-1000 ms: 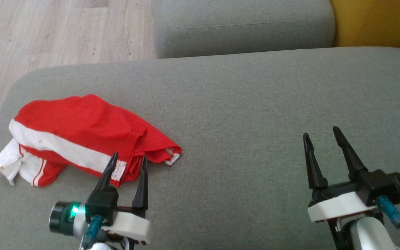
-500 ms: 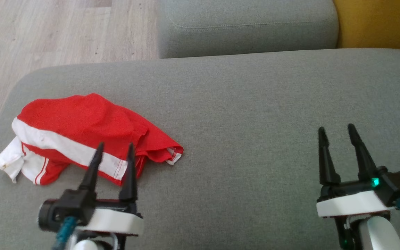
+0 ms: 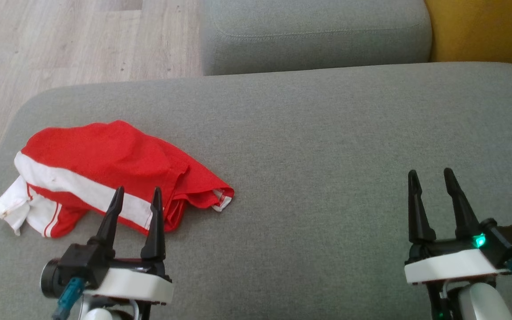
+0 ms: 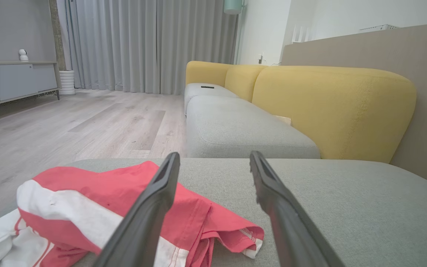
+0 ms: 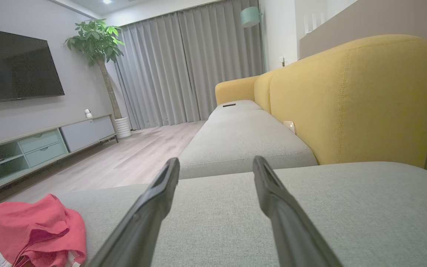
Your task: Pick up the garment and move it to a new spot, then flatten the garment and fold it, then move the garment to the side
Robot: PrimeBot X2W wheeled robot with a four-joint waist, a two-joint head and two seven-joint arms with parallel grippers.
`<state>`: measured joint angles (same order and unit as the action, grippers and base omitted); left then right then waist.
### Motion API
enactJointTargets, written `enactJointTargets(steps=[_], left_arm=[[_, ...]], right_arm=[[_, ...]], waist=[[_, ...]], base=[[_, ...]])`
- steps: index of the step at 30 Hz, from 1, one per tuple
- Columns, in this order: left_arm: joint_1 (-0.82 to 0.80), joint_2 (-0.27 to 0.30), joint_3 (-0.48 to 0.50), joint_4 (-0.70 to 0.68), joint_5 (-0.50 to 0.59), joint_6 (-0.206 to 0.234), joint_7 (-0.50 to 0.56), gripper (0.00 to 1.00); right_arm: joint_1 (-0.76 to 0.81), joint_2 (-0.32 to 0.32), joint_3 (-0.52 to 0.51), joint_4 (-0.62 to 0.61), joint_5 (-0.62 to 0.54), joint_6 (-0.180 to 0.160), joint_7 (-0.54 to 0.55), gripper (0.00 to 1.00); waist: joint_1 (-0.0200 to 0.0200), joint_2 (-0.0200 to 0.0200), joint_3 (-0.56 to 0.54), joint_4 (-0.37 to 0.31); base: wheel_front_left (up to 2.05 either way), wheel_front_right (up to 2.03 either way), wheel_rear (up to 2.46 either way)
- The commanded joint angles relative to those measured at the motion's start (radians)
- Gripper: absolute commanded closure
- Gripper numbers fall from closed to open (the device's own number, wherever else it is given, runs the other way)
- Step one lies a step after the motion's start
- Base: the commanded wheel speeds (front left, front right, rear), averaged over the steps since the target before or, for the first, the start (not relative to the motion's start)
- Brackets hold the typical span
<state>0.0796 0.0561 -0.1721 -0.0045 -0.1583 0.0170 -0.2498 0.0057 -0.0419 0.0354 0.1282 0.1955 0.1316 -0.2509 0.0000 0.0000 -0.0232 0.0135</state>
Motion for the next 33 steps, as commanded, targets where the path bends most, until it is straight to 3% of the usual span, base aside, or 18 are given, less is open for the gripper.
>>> enactJointTargets(steps=[1, 16, 22, 33], left_arm=[[-0.030, -0.005, 0.036, -0.031, 0.001, 0.003, -0.012, 0.00], [-0.039, -0.006, 0.027, -0.014, -0.024, 0.013, -0.012, 0.00], [-0.041, -0.006, 0.034, -0.009, -0.025, 0.019, -0.012, 0.00], [-0.028, -0.006, 0.078, -0.003, 0.000, 0.019, -0.012, 0.00]], right_arm=[[-0.024, -0.008, 0.029, -0.027, 0.004, -0.001, -0.011, 0.00], [-0.022, -0.008, 0.046, -0.021, 0.003, -0.001, -0.011, 0.00], [-0.017, -0.008, 0.071, -0.019, 0.004, -0.001, -0.011, 0.00], [-0.011, -0.008, 0.149, -0.003, 0.030, -0.001, -0.011, 0.00]], waist=[[0.0000, 0.0000, 0.000, 0.001], [0.0000, 0.0000, 0.005, 0.021], [0.0000, 0.0000, 0.001, 0.079], [0.0000, 0.0000, -0.019, 0.252]], base=[[0.00, 0.00, 0.00], [0.00, 0.00, 0.00], [0.00, 0.00, 0.00], [0.00, 0.00, 0.00]])
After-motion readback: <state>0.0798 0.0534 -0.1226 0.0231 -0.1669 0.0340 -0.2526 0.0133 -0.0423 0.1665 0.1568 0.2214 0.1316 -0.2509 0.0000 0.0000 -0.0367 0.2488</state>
